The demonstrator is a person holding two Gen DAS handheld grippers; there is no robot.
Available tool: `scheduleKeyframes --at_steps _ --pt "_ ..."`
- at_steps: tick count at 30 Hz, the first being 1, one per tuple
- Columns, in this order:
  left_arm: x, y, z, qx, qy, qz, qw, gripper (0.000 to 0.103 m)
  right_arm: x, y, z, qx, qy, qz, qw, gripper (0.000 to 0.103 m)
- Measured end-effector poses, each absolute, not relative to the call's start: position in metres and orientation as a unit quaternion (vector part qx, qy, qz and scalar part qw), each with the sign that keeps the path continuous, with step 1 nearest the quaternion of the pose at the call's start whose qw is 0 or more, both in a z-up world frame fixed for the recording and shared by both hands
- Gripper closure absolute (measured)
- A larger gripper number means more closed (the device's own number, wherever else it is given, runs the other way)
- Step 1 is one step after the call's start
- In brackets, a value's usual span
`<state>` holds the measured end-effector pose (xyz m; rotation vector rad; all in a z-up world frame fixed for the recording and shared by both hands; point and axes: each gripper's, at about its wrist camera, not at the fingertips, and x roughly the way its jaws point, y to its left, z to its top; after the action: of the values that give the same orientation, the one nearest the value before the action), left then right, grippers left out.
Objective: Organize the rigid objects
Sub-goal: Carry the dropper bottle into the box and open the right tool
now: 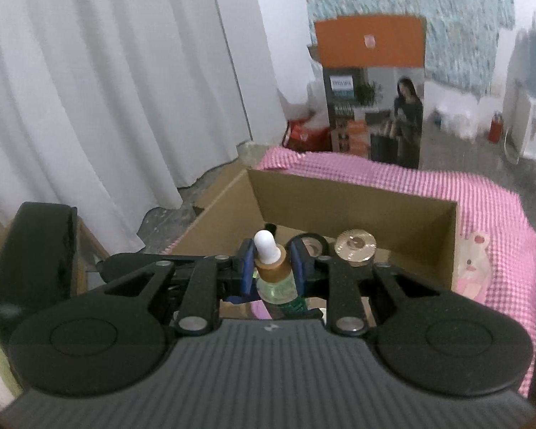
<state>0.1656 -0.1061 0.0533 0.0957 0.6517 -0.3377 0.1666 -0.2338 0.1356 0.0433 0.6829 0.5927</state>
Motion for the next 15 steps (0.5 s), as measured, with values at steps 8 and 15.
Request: scheduleKeyframes --at_steps 8,15 --pt "0.221 -0.109 0.034 0.027 0.381 -0.152 0.912 0.07 0.234 -0.247 0.107 0.038 0.373 0.282 0.883 0.083" --pt "0.254 -0.109 0.02 0.022 0.426 -0.132 0.895 0.069 0.279 -0.245 0.077 0.052 0.399 0.285 0.87 0.083"
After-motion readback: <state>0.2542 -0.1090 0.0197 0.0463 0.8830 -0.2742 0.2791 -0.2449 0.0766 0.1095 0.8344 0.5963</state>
